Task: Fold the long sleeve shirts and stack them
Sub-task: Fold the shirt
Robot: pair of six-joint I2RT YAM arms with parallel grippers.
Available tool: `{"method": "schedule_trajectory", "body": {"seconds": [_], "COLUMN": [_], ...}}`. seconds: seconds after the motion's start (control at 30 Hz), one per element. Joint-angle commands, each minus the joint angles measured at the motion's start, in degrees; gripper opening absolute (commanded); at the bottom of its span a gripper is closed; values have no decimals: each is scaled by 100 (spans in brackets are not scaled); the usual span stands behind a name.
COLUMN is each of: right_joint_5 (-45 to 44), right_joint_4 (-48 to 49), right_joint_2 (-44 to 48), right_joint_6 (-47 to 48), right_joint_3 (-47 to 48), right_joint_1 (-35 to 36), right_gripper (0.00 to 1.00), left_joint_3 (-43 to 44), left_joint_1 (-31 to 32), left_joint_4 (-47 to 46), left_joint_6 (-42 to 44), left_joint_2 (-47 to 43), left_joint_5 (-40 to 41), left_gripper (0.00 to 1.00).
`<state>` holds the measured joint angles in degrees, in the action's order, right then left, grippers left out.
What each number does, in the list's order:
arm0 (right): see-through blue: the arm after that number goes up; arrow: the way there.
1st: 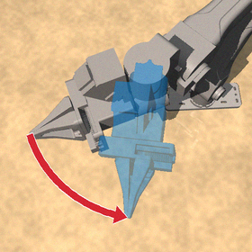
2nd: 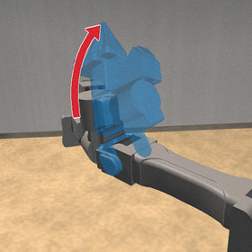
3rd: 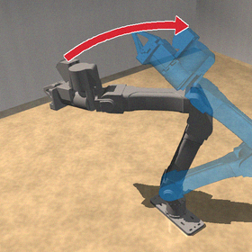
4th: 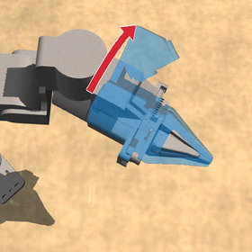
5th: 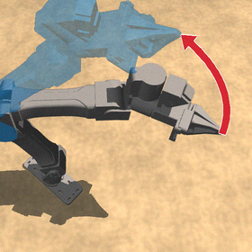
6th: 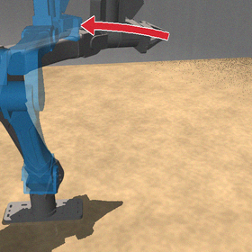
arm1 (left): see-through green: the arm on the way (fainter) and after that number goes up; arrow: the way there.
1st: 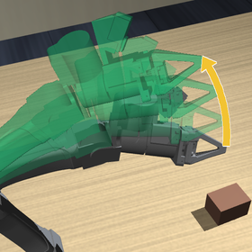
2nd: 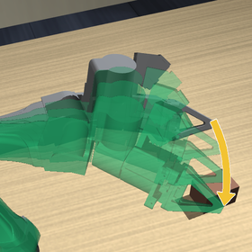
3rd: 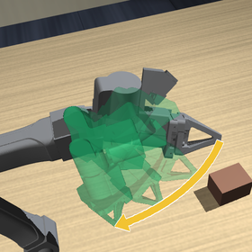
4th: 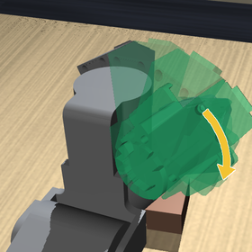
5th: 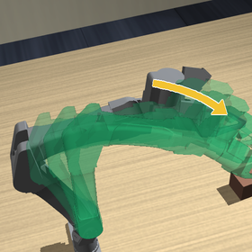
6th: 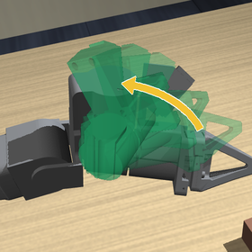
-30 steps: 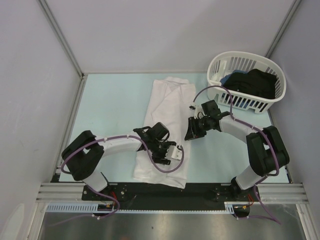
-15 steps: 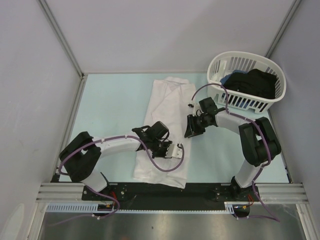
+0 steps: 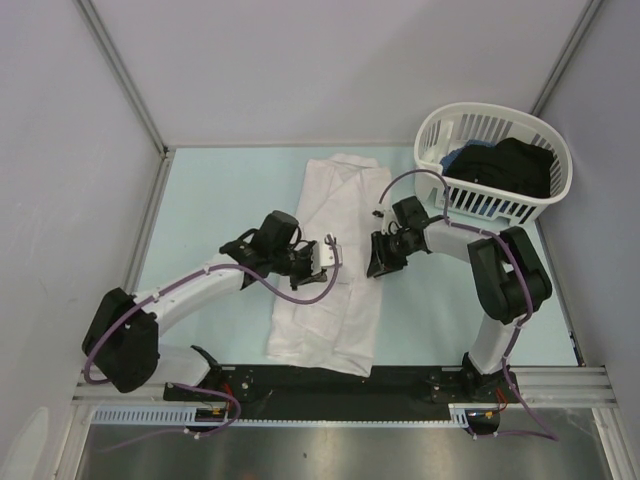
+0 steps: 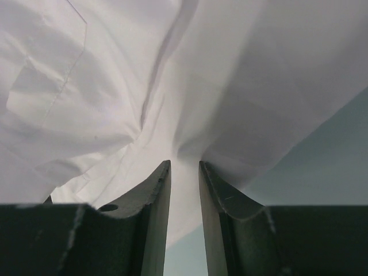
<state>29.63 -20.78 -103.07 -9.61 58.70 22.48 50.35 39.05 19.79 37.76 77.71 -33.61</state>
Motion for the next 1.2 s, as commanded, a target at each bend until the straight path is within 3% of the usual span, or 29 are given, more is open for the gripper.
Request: {"method": "schedule_trajectory", "body": {"seconds": [0.0,0.33,0.43,0.5,0.53,0.63,0.73,0.8,0.93,1.1,1.17], "right_joint_5": [-36,270,595,789,999,1307,1580,1634,1416,827,501], "right_joint_4": [363,504,470,285,215,-163,-680,-1330,-1957,-1343,-1001], "right_joint_2": [-266,-373,-13,417,593,1349,2183,2762,3676,4347,4330], "right_joint_6": [-120,-173,-77,160,283,1003,2599,3966,5414,5715,5724], "right_joint_3": [230,309,283,274,230,99,-155,-314,-946,-1921,-2098], "right_joint_1": [204,222,3,-120,-234,-332,-218,176,1406,3407,3823], "right_gripper": [31,31,34,41,44,57,68,73,79,82,82], "left_joint_3": [-113,-279,-394,-324,-228,-227,-411,-464,-569,-1018,-1158], "left_joint_1": [-160,-275,-91,23,59,50,-72,-326,-477,-363,-310], "left_joint_4": [-212,-731,-548,177,461,1245,1790,2568,4144,4446,4463], "left_joint_6": [-480,-1490,-1124,-597,6,1001,2029,2681,4569,5171,5356], "left_joint_2": [-309,-775,-705,-478,-407,-476,-940,-1135,-1302,-1663,-1689], "left_joint_5": [-401,-1033,-964,-999,-1016,-955,-876,-928,-798,-402,-200], "left_gripper": [0,0,1,11,32,59,71,74,80,80,80]}}
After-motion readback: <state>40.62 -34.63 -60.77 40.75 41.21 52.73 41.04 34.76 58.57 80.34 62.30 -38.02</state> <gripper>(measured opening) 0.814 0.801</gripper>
